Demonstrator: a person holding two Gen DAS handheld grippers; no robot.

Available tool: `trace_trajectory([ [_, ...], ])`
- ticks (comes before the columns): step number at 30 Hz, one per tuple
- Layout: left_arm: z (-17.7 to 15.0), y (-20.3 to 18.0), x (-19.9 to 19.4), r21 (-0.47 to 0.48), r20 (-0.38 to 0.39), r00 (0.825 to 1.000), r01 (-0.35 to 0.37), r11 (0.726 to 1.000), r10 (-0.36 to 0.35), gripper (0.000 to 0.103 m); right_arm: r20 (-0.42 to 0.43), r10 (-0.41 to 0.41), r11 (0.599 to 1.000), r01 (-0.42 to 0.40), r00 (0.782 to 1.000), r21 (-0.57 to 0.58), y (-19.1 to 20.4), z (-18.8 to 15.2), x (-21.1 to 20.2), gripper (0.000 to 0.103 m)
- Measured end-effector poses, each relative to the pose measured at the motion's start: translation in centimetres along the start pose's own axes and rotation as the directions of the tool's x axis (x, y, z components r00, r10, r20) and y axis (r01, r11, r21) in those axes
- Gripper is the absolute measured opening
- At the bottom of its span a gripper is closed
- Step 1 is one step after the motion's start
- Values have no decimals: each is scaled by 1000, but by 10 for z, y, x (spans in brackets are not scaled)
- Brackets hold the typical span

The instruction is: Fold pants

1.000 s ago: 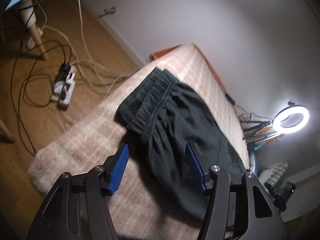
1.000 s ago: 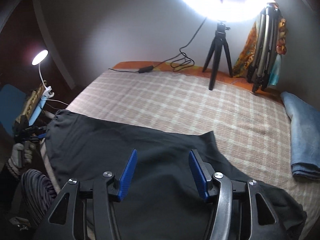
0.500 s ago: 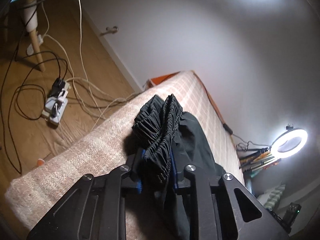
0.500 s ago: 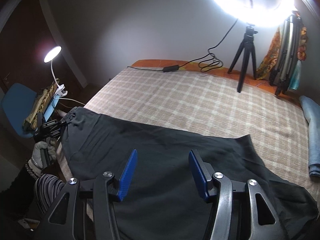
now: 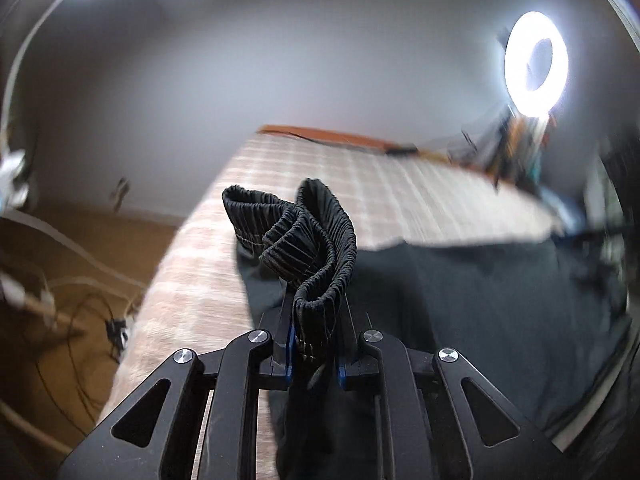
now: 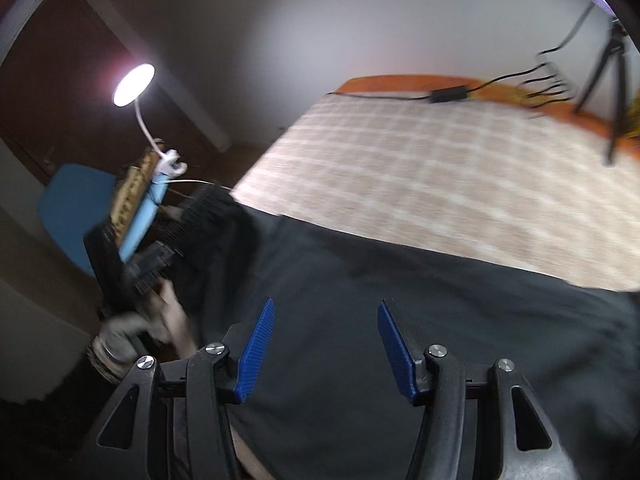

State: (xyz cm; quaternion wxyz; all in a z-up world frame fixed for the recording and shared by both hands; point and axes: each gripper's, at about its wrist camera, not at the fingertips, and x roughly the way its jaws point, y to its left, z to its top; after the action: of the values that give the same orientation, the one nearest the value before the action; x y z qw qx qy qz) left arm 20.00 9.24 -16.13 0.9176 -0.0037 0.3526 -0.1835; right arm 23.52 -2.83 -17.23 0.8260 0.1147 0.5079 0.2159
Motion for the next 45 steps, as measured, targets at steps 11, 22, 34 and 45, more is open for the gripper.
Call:
trace_trajectory([
  [11,-14,-39,13,79,-135,983,135,988,-123,26,-100,284,939,-255,954,231,25,26,144,58],
  [22,-2,-20,-17,87,-134,966,233,969,-220,39,-104,328,920,-292,939,261,34,25,177,55],
  [34,-5,-49,19,301,-232,944,299,906,-235,7,-84,338,908,-301,938,293,22,23,165,58],
  [45,-28,-44,0,265,-219,939,318,910,-264,7,-107,351,914,-317,930,253,43,9,170,62],
])
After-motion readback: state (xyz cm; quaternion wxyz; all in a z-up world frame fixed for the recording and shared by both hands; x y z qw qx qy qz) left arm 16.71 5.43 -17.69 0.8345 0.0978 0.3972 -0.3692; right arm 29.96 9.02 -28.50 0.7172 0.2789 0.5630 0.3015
